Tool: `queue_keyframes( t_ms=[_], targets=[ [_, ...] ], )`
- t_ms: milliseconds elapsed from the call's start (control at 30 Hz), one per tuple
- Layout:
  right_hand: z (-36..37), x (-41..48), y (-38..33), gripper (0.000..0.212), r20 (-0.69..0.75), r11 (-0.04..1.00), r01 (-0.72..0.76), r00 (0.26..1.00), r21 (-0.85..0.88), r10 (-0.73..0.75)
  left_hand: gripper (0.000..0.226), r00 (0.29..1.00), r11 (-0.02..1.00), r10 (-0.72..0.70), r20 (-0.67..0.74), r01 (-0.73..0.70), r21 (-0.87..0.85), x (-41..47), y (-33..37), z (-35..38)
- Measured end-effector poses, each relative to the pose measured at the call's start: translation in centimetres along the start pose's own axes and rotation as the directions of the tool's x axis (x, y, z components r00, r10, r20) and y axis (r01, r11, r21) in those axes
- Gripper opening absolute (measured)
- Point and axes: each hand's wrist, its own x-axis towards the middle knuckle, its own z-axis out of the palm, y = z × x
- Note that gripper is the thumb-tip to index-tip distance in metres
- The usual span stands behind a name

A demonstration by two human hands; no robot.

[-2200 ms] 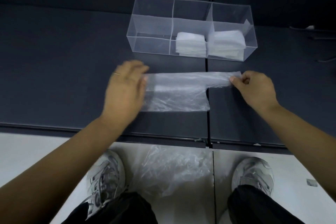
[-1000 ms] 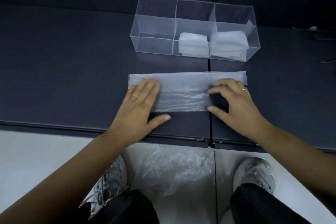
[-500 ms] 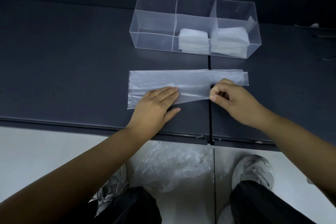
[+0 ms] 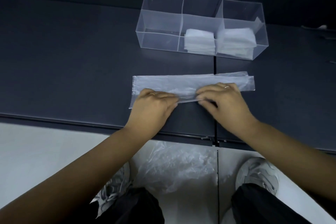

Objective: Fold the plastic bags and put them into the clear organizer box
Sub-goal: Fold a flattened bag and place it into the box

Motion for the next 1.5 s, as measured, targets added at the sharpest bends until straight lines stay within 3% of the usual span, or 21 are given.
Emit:
queue_keyframes(
  t_ms=[100,200,267,367,433,467,533,567,633,733,800,833,900,933,967,1033,1100,1167,1300,1400,1500],
  targets=[
    [-0.8,0.7,1.7,0.008,0.080,0.885,-0.274,0.961,0.376,0.264,0.015,0.955,0.935,-0.294,0.036,0.295,-0.195,-0.4,-2.6,-1.9],
    [-1.0,1.7,2.7,0.008,0.167,0.709,-0.430,0.896,0.559,0.411,0.006,0.785,0.643,-0.588,0.194,0.600,-0.475,-0.4,-5.4,-3.7],
    [-0.7,2.5,3.2,0.011,0.159,0.652,-0.472,0.863,0.593,0.480,0.009,0.729,0.527,-0.634,0.256,0.650,-0.547,-0.1,-6.5,-4.3],
    [-0.2,3.4,3.6,0.013,0.132,0.629,-0.523,0.818,0.576,0.560,0.011,0.680,0.468,-0.687,0.256,0.684,-0.559,0.3,-7.1,-4.4],
    [0.0,3.8,3.7,0.017,0.107,0.648,-0.536,0.808,0.541,0.579,0.011,0.647,0.525,-0.748,0.146,0.713,-0.465,0.2,-7.2,-4.0],
    [0.1,3.9,3.7,0.019,0.099,0.657,-0.542,0.805,0.524,0.584,0.010,0.657,0.611,-0.754,0.009,0.706,-0.359,0.2,-6.8,-3.8],
    [0.1,4.1,3.7,0.022,0.086,0.674,-0.549,0.802,0.493,0.590,0.021,0.787,0.830,-0.556,-0.266,0.540,-0.137,0.1,-4.8,-3.3],
    [0.1,4.2,3.7,0.023,0.079,0.679,-0.547,0.803,0.489,0.590,0.026,0.870,0.916,-0.399,-0.289,0.395,-0.074,0.2,-3.5,-2.7],
    [0.0,4.3,3.6,0.022,0.077,0.687,-0.553,0.802,0.471,0.592,0.037,0.984,0.988,-0.154,-0.095,0.153,-0.017,0.4,-1.3,-0.9],
    [-0.2,4.2,3.1,0.021,0.098,0.690,-0.565,0.800,0.452,0.592,0.070,0.944,0.974,-0.196,0.266,0.156,0.162,0.1,-0.3,1.5],
    [-0.5,4.1,2.4,0.010,0.102,0.714,-0.570,0.805,0.406,0.585,0.076,0.925,0.940,-0.239,0.297,0.143,0.311,-0.5,-1.0,2.6],
    [-0.6,4.0,1.9,0.008,0.037,0.782,-0.546,0.826,0.301,0.562,0.077,0.928,0.930,-0.237,0.289,0.131,0.343,-0.7,-1.2,2.9],
    [-0.4,3.5,0.6,0.036,-0.165,0.927,-0.375,0.914,0.001,0.370,0.076,0.930,0.929,-0.237,0.281,0.132,0.346,-0.6,-1.3,3.0],
    [0.0,3.2,-0.5,0.046,-0.197,0.965,-0.251,0.953,-0.083,0.231,0.076,0.928,0.930,-0.242,0.283,0.139,0.340,-0.5,-1.2,3.0],
    [0.6,2.9,-1.5,0.051,-0.141,0.986,-0.126,0.984,-0.106,0.110,0.075,0.927,0.931,-0.243,0.286,0.139,0.337,-0.5,-1.2,3.1],
    [2.2,2.1,-2.8,0.056,0.126,0.994,0.057,0.991,-0.094,-0.044,0.076,0.924,0.933,-0.237,0.300,0.131,0.334,-0.6,-1.2,3.1],
    [3.5,1.3,-2.2,0.063,0.312,0.974,0.105,0.949,-0.201,-0.038,0.078,0.924,0.935,-0.232,0.304,0.125,0.333,-0.7,-1.3,3.0],
    [3.3,0.7,-0.1,0.075,0.340,0.946,0.091,0.940,-0.310,0.021,0.078,0.925,0.934,-0.231,0.301,0.123,0.337,-0.6,-1.2,2.9],
    [1.2,-0.3,4.8,0.082,0.290,0.948,-0.043,0.947,-0.314,0.139,0.077,0.922,0.930,-0.243,0.303,0.134,0.341,-0.5,-1.0,2.7],
    [-0.6,-1.4,8.3,0.073,0.231,0.928,-0.169,0.939,-0.333,0.254,0.077,0.924,0.928,-0.241,0.297,0.130,0.350,-0.6,-1.0,2.8],
    [-1.6,-1.7,10.2,0.057,0.067,0.936,-0.310,0.944,-0.168,0.324,0.077,0.923,0.927,-0.244,0.297,0.132,0.351,-0.6,-1.0,2.8]
  ],
)
